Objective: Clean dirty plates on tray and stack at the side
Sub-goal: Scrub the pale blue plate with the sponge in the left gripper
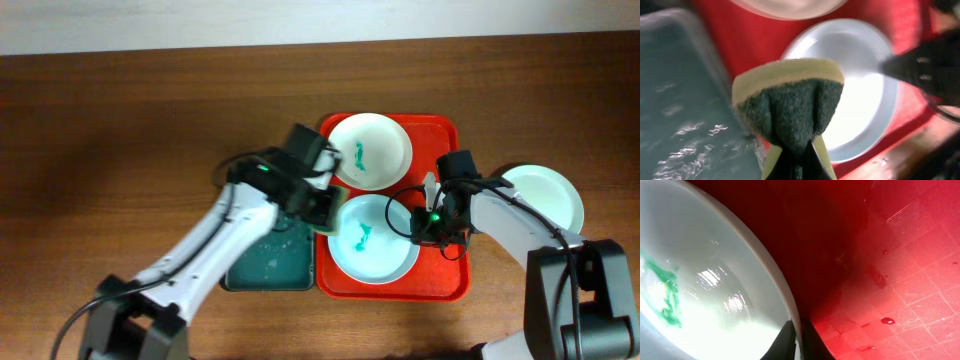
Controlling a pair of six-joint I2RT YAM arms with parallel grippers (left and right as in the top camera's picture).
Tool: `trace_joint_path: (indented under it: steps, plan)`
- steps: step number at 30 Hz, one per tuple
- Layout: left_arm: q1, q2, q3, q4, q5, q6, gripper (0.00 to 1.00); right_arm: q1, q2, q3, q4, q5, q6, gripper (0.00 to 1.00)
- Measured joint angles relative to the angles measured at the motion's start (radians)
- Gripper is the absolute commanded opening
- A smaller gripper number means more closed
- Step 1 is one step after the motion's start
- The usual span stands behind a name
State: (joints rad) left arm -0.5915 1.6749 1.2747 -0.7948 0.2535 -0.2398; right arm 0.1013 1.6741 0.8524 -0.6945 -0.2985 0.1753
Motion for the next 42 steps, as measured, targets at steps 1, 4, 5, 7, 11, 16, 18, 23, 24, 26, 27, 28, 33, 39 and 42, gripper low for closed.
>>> trace_joint_path:
  steps: [1,4,5,7,11,16,18,23,24,26,27,28,33,39,42]
  plan:
    - [-0.048,0.023,0.002,0.039,0.01,-0.008,0.0,0.0,0.0,0.0,-0.001,-0.002,0.0,0.08]
    - [-0.152,0.154,0.006,0.181,0.019,-0.014,0.0,0.0,0.0,-0.001,-0.004,-0.006,0.001,0.08]
    - [-0.173,0.196,0.006,0.195,0.02,-0.014,0.0,0.0,0.0,-0.001,-0.005,-0.006,0.001,0.08]
    - [-0.184,0.26,0.006,0.213,0.022,-0.015,0.0,0.0,0.0,-0.001,-0.007,-0.007,0.001,0.08]
    - [-0.179,0.328,0.025,0.217,0.051,-0.061,0.0,0.0,0.0,-0.001,-0.009,-0.008,0.0,0.08]
    - [-0.168,0.336,0.08,0.077,-0.08,-0.117,0.0,0.0,0.0,-0.001,-0.012,-0.014,0.001,0.07]
    - [-0.146,0.341,0.113,-0.011,-0.218,-0.128,0.0,0.0,0.0,-0.002,-0.012,-0.014,0.001,0.07]
    - [-0.139,0.345,0.116,0.006,-0.26,-0.156,0.0,0.0,0.0,-0.002,-0.021,-0.021,0.001,0.07]
    - [-0.138,0.348,0.116,0.041,-0.237,-0.163,0.0,0.0,0.0,-0.003,-0.023,-0.021,0.002,0.07]
    - [-0.136,0.362,0.117,0.147,-0.127,-0.17,0.0,0.0,0.0,-0.003,-0.026,-0.021,0.002,0.07]
    - [-0.138,0.371,0.117,0.179,-0.076,-0.172,0.0,0.0,0.0,-0.003,-0.027,-0.021,0.002,0.06]
    - [-0.141,0.378,0.117,0.206,-0.031,-0.173,0.0,0.0,0.0,-0.003,-0.027,-0.021,0.003,0.06]
    - [-0.174,0.404,0.124,0.21,0.108,-0.177,0.0,-0.002,0.0,-0.003,-0.037,-0.021,0.004,0.06]
    - [-0.153,0.405,0.143,0.034,0.136,-0.176,0.0,-0.002,0.0,-0.006,-0.037,-0.037,0.001,0.06]
    - [-0.078,0.383,0.143,-0.086,0.051,-0.169,0.0,-0.002,0.0,-0.007,-0.036,-0.042,0.001,0.06]
